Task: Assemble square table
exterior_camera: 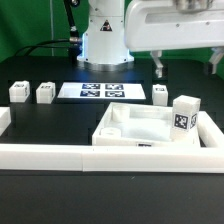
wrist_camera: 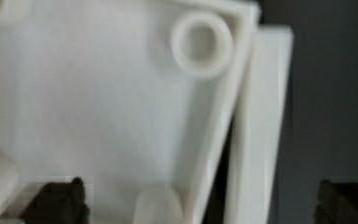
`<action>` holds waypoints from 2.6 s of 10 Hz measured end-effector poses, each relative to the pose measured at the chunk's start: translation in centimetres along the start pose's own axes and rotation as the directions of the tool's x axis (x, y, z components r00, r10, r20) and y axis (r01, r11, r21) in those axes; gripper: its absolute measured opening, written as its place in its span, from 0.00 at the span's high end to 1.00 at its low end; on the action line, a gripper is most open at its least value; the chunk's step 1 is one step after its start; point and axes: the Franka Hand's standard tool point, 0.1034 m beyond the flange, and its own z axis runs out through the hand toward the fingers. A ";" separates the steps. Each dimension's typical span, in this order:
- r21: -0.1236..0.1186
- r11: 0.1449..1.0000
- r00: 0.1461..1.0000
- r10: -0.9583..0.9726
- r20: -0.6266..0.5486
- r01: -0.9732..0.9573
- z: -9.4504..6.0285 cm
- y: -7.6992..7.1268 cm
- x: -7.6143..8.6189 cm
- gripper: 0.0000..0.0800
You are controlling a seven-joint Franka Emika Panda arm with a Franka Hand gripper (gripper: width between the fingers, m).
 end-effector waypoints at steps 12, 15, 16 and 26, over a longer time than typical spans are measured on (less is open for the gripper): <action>-0.036 0.987 0.831 0.150 0.536 -0.155 5.3 -1.6 -11.0 0.19; -0.055 0.984 0.690 0.158 0.707 -0.169 5.7 -0.8 -11.4 0.19; -0.047 0.979 0.643 0.165 0.748 -0.196 6.9 -1.0 -12.5 0.19; -0.089 0.970 0.582 0.208 0.786 -0.226 10.2 -2.5 -16.8 0.19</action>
Offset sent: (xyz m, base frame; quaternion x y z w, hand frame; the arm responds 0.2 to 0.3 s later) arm 0.0000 0.0000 0.0000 0.0000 0.0000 0.0000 1.0000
